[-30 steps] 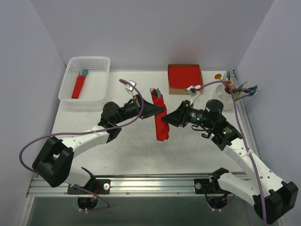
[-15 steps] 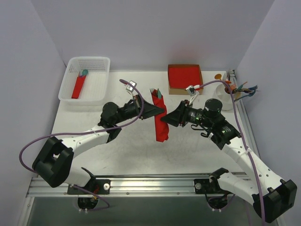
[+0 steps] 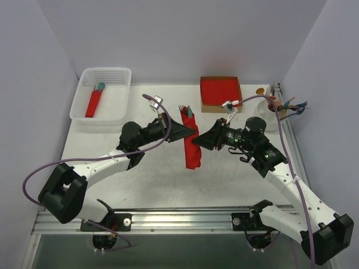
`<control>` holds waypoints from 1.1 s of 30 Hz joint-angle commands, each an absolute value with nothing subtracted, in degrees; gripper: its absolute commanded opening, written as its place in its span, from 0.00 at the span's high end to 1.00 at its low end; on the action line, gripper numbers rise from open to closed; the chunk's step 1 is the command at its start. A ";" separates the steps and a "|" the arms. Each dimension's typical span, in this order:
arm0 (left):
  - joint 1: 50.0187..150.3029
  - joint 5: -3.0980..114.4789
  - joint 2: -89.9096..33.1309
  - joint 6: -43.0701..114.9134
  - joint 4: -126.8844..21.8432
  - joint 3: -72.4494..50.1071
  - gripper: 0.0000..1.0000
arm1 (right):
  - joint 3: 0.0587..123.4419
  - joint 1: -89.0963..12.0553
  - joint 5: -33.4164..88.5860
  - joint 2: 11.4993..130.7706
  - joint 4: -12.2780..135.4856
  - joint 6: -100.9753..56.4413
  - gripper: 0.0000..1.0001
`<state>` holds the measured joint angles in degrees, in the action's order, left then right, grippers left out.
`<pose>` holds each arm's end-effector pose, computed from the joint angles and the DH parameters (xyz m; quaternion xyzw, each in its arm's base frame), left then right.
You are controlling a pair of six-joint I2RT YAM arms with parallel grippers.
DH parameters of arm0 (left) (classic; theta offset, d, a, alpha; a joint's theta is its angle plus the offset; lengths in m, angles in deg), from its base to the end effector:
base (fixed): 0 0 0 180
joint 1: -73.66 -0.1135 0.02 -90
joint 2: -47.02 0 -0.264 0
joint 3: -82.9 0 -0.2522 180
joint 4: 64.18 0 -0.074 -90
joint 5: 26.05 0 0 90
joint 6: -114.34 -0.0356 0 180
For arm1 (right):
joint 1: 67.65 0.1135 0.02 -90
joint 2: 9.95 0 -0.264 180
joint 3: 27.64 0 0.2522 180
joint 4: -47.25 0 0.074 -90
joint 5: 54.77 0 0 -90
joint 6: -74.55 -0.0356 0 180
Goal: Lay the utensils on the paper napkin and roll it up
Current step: Roll the napkin.
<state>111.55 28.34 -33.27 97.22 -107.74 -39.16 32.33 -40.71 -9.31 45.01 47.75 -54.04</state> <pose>0.2277 -0.2035 0.3151 0.0790 0.5888 -0.7447 0.3041 0.1837 0.1214 0.3595 -0.2131 0.6531 0.5841 0.4323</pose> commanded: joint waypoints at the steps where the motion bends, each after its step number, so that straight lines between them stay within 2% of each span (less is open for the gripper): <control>1: 112.33 25.90 -33.31 99.40 -113.96 -37.73 0.89 | 32.35 -41.37 -10.48 45.43 42.82 -54.21 0.64; 6: 112.77 25.54 -34.02 99.75 -114.75 -37.73 0.89 | 31.82 -41.37 -11.00 46.13 41.24 -54.74 0.65; 10: 112.95 25.54 -34.11 99.75 -114.93 -37.73 0.89 | 31.82 -41.46 -11.71 46.22 40.44 -55.35 0.75; 18: 113.47 24.75 -35.69 100.36 -116.60 -37.29 0.89 | 30.77 -41.46 -12.85 46.04 37.90 -57.11 0.76; 20: 113.56 24.40 -36.30 100.72 -117.39 -36.93 0.89 | 30.59 -41.46 -13.02 46.22 37.98 -57.11 0.85; 27: 113.56 23.17 -36.30 100.11 -116.51 -36.06 0.89 | 30.24 -41.54 -13.29 45.51 38.33 -57.11 1.00; 29: 113.56 22.82 -36.22 99.49 -115.46 -35.62 0.89 | 30.06 -41.63 -13.20 45.25 38.60 -56.94 1.00; 33: 113.56 22.47 -35.52 98.09 -112.83 -35.18 0.78 | 29.89 -41.72 -13.11 44.72 38.86 -56.94 1.00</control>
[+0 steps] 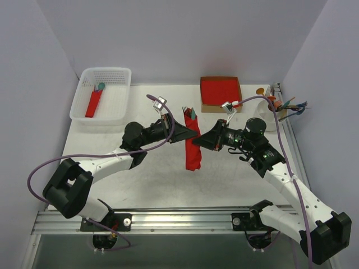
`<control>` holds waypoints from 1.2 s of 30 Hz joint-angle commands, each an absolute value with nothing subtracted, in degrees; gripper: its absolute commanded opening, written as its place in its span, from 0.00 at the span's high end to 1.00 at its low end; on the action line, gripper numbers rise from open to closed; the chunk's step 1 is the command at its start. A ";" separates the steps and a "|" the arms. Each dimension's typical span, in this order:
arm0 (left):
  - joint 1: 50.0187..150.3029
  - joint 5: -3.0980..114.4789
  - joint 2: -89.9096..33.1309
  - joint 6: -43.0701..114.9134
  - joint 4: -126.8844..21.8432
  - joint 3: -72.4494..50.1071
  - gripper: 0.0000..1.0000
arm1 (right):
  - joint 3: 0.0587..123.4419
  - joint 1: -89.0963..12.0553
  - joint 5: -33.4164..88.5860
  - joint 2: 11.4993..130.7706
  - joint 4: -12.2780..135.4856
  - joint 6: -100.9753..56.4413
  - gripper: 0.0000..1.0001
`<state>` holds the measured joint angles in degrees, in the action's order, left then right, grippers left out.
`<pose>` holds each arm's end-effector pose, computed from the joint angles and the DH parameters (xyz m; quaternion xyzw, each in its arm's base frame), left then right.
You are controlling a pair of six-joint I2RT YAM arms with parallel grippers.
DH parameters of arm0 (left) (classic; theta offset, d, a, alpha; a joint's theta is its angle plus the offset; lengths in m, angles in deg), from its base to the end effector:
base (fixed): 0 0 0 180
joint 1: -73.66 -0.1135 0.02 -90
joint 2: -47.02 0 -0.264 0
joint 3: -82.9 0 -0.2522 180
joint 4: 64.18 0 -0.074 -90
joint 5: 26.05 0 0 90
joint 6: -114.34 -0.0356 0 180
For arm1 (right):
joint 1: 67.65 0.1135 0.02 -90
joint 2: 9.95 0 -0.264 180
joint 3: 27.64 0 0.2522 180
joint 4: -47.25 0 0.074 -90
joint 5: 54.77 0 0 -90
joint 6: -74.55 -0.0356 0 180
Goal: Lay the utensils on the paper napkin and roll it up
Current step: Roll the napkin.
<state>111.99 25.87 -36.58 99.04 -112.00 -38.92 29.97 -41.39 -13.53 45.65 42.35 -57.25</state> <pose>0.2317 -0.2111 0.3065 0.0934 0.5842 -0.7553 0.2820 0.1851 0.1212 0.3519 -0.2244 0.6403 0.6084 0.4117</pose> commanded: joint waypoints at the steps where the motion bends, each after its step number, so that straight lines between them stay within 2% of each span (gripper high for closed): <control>1: 113.56 22.47 -35.34 97.13 -111.95 -35.26 0.73 | 29.97 -41.72 -13.03 44.46 39.03 -56.76 1.00; 5: 113.56 22.82 -34.11 94.83 -107.38 -34.91 0.58 | 30.15 -41.90 -12.94 44.37 39.83 -56.32 1.00; 15: 113.56 23.87 -32.61 91.58 -102.45 -34.56 0.36 | 30.24 -42.16 -13.20 43.93 39.39 -56.41 1.00; 23: 113.56 24.93 -32.00 88.24 -97.09 -34.12 0.33 | 30.85 -42.25 -13.47 44.02 37.98 -57.20 1.00; 31: 113.48 24.93 -29.28 86.40 -96.56 -34.74 0.24 | 31.55 -43.04 -12.24 43.49 39.21 -56.59 1.00; 36: 113.48 27.56 -24.97 79.65 -87.35 -35.00 0.12 | 33.40 -43.21 -8.65 43.32 39.91 -56.76 1.00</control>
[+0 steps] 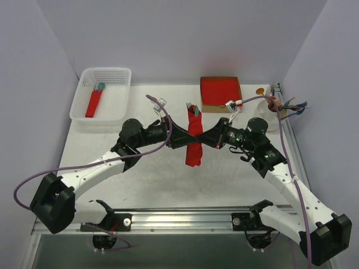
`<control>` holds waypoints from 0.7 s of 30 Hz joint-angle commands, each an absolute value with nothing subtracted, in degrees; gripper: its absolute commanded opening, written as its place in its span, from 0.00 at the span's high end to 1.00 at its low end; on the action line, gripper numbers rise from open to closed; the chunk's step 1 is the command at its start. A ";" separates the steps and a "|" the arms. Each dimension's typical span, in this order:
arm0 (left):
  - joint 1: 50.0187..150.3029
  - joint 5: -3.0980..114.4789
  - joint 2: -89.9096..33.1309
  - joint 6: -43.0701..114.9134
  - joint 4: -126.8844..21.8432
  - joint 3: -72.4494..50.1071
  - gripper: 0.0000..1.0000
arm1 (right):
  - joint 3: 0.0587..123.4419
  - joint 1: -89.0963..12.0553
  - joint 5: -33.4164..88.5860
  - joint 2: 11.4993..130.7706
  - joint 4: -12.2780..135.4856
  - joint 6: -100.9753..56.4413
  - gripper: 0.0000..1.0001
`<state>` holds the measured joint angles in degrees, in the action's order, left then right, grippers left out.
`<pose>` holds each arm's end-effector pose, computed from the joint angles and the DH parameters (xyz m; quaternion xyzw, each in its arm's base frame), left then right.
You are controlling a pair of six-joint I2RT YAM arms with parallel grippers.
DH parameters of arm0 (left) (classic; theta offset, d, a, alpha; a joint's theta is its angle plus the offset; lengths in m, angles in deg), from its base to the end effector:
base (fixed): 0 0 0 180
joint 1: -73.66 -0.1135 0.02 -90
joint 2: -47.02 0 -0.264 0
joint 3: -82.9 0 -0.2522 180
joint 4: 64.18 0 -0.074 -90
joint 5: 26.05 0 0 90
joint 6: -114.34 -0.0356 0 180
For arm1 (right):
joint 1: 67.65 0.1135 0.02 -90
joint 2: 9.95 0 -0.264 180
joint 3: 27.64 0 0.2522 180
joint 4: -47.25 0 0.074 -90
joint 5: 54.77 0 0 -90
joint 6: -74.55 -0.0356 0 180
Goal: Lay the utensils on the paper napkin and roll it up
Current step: Roll the napkin.
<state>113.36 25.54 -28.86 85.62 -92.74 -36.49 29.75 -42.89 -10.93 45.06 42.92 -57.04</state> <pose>0.2152 -0.2074 0.3265 0.1437 0.6239 -0.7012 0.3137 0.1877 0.1149 0.3518 -0.2003 0.6476 0.5942 0.4329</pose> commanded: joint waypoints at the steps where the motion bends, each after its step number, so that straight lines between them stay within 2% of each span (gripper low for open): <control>1: 113.48 29.31 -23.31 78.41 -83.42 -35.26 0.09 | 33.92 -43.21 -7.85 43.40 40.96 -56.24 1.00; 2: 113.48 30.19 -22.43 77.09 -81.11 -35.18 0.06 | 34.89 -43.21 -7.06 43.49 41.67 -56.06 1.00; 10: 114.96 48.11 -15.04 61.01 -53.98 -31.23 0.02 | 37.27 -43.21 2.77 45.51 45.80 -55.97 1.00; 15: 122.96 65.40 -15.03 54.15 -44.80 -25.53 0.03 | 36.22 -43.04 8.94 45.69 45.54 -58.08 1.00; 21: 133.49 81.40 -20.74 48.08 -38.82 -18.57 0.03 | 36.21 -42.34 12.99 46.65 46.15 -57.82 1.00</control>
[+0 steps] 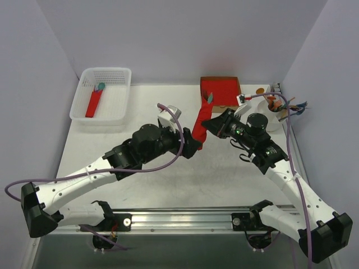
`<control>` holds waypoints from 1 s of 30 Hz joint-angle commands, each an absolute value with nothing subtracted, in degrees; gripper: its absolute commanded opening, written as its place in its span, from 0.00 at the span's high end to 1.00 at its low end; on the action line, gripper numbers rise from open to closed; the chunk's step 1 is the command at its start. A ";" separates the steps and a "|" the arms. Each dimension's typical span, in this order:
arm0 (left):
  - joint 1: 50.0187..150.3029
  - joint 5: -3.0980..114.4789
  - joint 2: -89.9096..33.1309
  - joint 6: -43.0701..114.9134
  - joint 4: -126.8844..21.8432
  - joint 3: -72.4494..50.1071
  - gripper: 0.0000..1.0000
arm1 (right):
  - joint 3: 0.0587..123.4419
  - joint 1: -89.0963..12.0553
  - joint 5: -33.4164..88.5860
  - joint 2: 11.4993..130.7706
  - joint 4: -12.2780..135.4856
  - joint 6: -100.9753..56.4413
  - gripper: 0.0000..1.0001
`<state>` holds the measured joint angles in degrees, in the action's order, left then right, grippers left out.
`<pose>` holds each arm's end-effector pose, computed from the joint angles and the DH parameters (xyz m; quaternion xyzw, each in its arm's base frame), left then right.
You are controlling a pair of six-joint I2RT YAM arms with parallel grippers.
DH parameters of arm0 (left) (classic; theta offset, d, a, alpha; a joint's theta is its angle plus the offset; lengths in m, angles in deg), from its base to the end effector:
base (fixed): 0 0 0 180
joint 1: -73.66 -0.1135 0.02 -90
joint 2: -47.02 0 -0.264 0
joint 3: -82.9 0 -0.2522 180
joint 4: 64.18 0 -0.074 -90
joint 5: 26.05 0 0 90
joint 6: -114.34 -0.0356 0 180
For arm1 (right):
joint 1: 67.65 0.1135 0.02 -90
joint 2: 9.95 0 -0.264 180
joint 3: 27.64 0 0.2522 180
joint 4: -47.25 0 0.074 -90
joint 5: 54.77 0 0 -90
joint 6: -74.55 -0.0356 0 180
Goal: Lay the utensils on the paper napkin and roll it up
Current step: Roll the napkin.
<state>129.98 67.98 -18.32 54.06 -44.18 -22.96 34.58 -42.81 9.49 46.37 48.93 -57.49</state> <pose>0.1499 -0.2204 0.3707 0.1559 0.7567 -0.4129 0.4823 0.2024 0.1108 0.3669 -0.0621 0.6804 0.5201 0.5125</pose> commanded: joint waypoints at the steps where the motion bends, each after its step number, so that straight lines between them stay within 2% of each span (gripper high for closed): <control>1: 134.30 82.57 -22.14 47.55 -38.38 -17.00 0.04 | 36.39 -42.25 13.34 46.83 46.33 -57.90 1.00; 15: 138.35 97.00 -29.45 43.68 -41.36 -13.47 0.01 | 35.16 -41.54 15.45 46.22 45.80 -58.69 1.00; 30: 136.68 91.82 -30.50 43.42 -45.23 -11.54 0.02 | 34.63 -41.46 15.45 46.65 45.10 -58.96 1.00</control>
<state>137.25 92.77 -30.06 44.37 -41.51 -15.07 34.23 -42.00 15.06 47.26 49.61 -58.61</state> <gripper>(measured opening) 0.986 0.097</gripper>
